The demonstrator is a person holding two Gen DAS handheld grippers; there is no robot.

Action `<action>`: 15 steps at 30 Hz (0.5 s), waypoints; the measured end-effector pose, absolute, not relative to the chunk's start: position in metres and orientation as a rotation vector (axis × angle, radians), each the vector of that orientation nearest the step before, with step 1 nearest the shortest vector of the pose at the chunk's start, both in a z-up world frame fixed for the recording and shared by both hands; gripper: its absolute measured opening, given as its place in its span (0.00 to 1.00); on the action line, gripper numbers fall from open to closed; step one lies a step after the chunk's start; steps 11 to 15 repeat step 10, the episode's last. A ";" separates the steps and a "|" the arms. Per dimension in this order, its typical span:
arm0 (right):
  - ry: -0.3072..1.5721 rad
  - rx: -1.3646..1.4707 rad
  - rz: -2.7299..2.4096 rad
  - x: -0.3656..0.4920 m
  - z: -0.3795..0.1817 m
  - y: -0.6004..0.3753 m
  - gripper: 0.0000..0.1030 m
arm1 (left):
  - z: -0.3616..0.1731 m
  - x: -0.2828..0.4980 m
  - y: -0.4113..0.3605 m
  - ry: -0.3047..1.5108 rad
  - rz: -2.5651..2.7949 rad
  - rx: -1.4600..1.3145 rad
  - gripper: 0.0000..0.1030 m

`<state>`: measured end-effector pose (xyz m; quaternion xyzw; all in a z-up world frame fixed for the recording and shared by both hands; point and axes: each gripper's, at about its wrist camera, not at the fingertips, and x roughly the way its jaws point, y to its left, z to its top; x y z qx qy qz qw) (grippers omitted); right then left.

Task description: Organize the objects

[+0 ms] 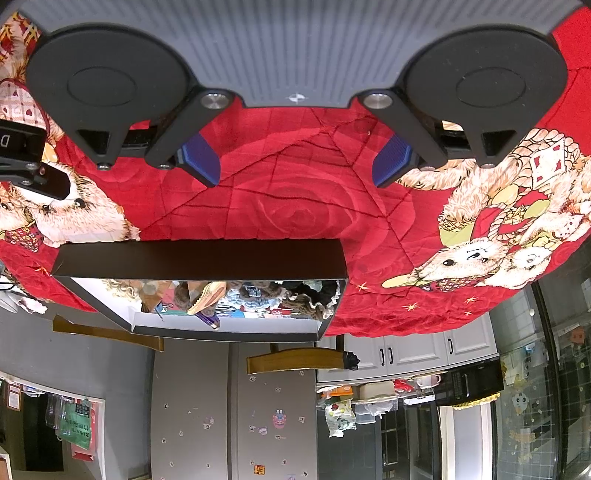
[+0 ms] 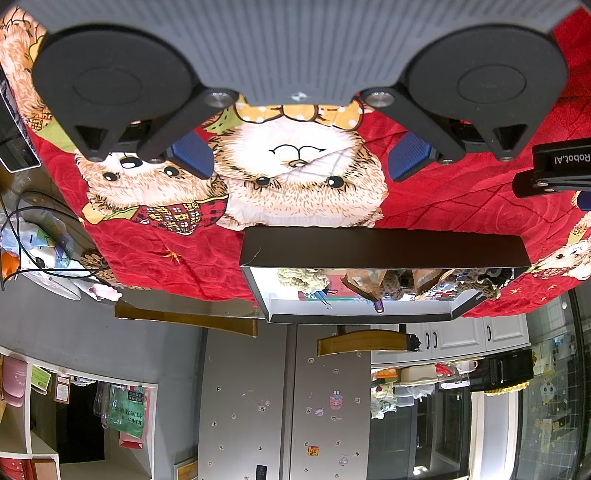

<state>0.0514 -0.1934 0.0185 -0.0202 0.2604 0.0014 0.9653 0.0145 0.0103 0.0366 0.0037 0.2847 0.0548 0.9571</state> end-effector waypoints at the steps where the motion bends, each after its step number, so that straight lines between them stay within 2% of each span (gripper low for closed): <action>1: 0.527 -0.041 0.003 0.051 0.018 -0.193 1.00 | 0.037 0.015 0.010 0.578 0.112 0.007 0.89; 15: 0.528 -0.043 0.010 0.053 0.018 -0.193 1.00 | 0.037 0.015 0.011 0.581 0.108 0.008 0.89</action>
